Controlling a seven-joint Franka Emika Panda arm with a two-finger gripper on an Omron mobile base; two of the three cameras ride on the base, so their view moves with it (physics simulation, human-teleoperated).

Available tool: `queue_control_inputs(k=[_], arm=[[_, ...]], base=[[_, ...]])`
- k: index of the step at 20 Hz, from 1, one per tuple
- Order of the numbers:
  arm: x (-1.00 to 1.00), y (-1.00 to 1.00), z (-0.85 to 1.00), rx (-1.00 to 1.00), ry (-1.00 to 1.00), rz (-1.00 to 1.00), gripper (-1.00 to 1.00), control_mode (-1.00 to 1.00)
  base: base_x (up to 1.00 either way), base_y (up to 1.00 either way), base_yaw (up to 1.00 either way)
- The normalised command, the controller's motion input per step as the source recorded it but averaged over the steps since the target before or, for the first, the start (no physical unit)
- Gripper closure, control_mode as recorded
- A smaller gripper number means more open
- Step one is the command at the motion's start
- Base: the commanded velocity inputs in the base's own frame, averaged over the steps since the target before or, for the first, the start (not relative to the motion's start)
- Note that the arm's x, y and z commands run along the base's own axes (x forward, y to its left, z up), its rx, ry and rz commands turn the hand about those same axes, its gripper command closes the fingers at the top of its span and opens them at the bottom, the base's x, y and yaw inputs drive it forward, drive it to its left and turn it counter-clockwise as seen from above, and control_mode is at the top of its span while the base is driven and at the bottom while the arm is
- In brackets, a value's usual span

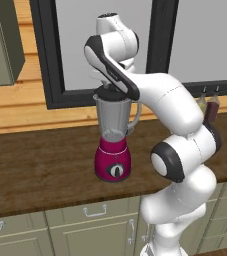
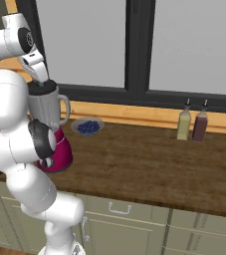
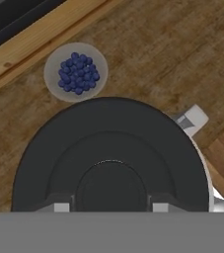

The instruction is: Close the lid blender by securely placing the lid on top.

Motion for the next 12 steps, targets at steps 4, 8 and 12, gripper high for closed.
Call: queue_control_inputs(k=[4, 8, 12], arm=[[-0.01, -0.16, -0.02, 0.0, 0.0, 0.0, 1.0, -1.0], [-0.14, -0.12, 0.0, 0.0, 0.0, 0.0, 1.0, -1.0], [-0.2, -0.04, 0.0, 0.0, 0.0, 0.0, 1.0, -1.0]], base=[[0.0, 0.0, 0.0], [0.0, 0.0, 0.0], [0.0, 0.0, 0.0]])
